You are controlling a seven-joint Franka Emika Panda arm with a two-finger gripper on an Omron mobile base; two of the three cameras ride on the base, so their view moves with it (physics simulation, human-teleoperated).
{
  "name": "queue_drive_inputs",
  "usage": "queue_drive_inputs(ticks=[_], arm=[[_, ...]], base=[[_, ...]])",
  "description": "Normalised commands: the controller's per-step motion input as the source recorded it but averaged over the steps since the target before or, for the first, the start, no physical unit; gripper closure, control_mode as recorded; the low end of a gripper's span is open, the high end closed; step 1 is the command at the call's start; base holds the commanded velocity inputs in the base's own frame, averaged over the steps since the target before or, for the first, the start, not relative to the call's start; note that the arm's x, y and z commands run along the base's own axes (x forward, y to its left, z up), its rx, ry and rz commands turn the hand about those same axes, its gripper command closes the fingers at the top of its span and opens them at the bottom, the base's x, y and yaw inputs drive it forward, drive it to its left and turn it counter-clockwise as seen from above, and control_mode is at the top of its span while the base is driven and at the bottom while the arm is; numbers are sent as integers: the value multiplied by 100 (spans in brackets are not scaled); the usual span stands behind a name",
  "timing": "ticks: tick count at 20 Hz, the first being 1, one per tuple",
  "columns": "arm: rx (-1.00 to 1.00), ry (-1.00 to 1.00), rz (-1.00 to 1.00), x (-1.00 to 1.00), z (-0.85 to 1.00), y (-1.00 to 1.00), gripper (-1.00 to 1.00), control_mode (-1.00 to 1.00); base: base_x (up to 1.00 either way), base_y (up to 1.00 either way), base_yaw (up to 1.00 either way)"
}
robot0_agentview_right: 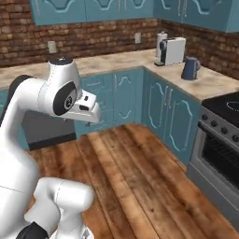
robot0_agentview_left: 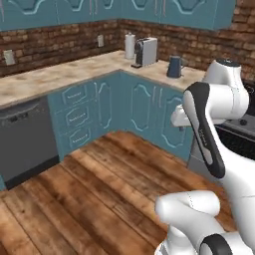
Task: Navigate to the dishwasher.
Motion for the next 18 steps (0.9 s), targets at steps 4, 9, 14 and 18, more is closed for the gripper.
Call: queue_drive_inputs(ticks=[4,9,14,18], arm=[[0,0,0,0,0,0,-100,100],[0,0,0,0,0,0,-100,100],[0,0,0,0,0,0,-100,100],[0,0,0,0,0,0,-100,100]], base=[[90,-4,75],[100,-10,71],[100,-11,64],[100,-39,44]])
